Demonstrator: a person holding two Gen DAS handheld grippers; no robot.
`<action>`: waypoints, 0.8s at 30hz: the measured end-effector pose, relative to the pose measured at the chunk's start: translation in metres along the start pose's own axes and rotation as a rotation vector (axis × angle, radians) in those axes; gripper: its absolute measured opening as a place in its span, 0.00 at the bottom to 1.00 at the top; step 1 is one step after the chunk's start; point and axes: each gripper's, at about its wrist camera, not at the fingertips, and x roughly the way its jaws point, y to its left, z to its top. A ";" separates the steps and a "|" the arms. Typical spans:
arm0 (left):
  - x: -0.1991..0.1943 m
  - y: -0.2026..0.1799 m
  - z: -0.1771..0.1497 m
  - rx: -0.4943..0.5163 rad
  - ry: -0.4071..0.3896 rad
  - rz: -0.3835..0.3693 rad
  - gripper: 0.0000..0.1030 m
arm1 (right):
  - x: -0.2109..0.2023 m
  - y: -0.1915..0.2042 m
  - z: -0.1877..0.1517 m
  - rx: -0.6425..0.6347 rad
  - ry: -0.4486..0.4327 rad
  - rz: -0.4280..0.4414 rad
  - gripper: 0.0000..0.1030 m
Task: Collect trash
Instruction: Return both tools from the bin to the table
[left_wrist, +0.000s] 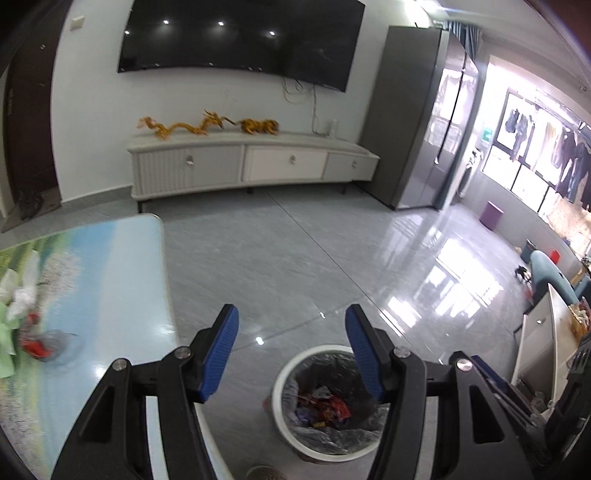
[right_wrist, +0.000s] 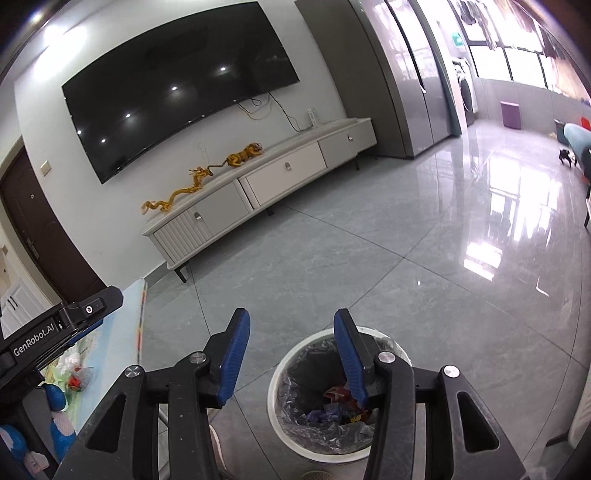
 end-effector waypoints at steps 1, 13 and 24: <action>-0.009 0.006 0.002 -0.002 -0.017 0.014 0.56 | -0.004 0.005 0.001 -0.009 -0.010 0.004 0.44; -0.108 0.081 0.014 -0.048 -0.170 0.137 0.57 | -0.050 0.069 0.009 -0.090 -0.147 0.035 0.51; -0.189 0.158 0.001 -0.128 -0.288 0.250 0.57 | -0.081 0.136 -0.002 -0.166 -0.227 0.105 0.56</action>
